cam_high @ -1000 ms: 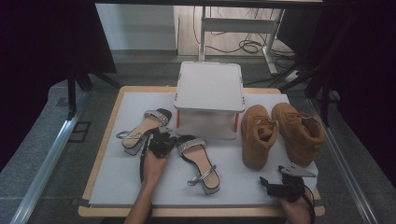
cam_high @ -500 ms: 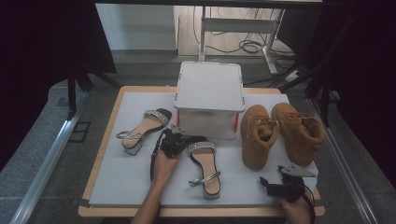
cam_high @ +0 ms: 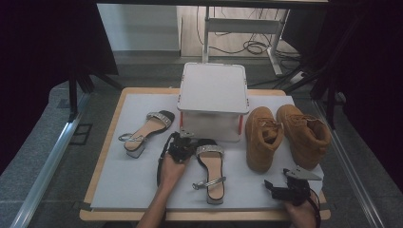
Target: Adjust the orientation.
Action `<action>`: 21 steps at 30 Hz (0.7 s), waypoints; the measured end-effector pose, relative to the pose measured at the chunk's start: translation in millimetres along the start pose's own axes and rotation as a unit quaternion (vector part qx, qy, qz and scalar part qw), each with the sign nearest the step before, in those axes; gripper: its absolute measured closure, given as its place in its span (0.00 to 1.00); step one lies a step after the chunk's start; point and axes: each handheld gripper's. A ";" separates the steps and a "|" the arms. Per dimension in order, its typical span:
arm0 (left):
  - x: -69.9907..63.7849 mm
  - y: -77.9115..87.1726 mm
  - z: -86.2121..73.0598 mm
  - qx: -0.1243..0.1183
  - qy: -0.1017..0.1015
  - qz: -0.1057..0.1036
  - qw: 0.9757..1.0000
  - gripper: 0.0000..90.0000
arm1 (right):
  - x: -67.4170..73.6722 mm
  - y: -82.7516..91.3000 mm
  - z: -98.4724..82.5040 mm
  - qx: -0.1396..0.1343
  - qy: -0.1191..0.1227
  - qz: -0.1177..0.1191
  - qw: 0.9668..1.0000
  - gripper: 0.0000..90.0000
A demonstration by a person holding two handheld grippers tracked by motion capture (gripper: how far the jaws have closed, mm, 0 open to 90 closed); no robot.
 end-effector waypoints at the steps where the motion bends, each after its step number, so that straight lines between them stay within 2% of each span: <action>1: -1.2 -1.0 1.2 0.001 -0.001 -0.001 1.000 1.00 | -0.1 0.1 0.1 0.001 0.000 0.000 1.000 0.09; 16: -20.0 -21.5 20.5 0.002 -0.020 -0.037 0.999 1.00 | 0.0 0.0 0.0 0.000 0.000 0.000 1.000 0.09; 20: -25.5 -27.0 25.8 0.004 -0.027 -0.046 0.999 1.00 | -0.1 0.0 0.0 0.000 0.000 0.000 1.000 0.09; 21: -26.1 -28.2 27.3 0.006 -0.034 -0.049 0.998 1.00 | -0.1 0.0 0.0 0.000 0.000 0.000 1.000 0.09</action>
Point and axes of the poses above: each handheld gripper's, and its own axes: y roughly backward along the jaws, z roughly out of its top, x roughly to its left, and after that the axes turned 10 degrees about -y, right-handed
